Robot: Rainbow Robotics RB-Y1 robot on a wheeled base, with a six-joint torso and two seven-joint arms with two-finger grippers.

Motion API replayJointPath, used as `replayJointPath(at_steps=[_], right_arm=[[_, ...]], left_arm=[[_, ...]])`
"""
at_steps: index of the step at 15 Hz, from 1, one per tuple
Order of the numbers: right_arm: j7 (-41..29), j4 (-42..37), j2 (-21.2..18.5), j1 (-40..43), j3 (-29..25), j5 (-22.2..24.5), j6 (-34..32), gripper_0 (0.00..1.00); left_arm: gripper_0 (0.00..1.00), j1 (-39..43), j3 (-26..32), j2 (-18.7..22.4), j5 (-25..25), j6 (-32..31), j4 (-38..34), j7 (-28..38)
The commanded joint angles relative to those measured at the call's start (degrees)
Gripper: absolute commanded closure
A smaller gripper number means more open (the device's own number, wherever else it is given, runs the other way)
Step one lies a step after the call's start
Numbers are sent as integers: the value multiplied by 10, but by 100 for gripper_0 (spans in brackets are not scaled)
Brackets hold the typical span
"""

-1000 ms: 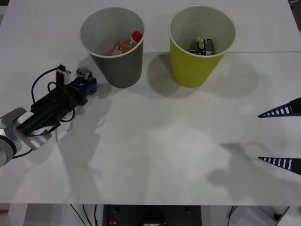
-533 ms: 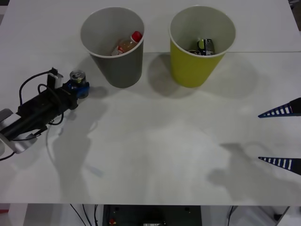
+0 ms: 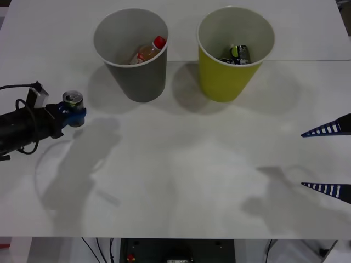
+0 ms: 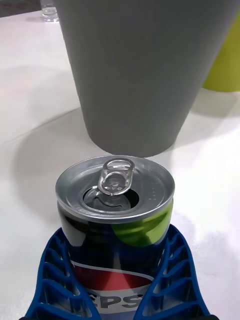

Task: Put the can into the green bin and the plastic bottle into the gray bin

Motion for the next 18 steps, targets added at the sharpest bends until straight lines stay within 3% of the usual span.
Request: replayJointPath(at_steps=[1,5,8,11,13,15,18], right_arm=[[0,0,0,0,0,0,0,0],[0,0,0,0,0,0,0,0],[0,0,0,0,0,0,0,0],[0,0,0,0,0,0,0,0],[0,0,0,0,0,0,0,0],[0,0,0,0,0,0,0,0],[0,0,0,0,0,0,0,0]], left_arm=[[100,2,30,50,-118,-48,-40,128],[100,2,163,55,-374,-166,-83,334],[100,2,274,54,-537,-270,-146,498],[100,2,347,52,-638,-337,-203,607],[100,2,417,19,-695,-407,-229,644],[100,1,434,10,-774,-457,-302,684],[100,-4,434,-9,-833,-502,-418,781]])
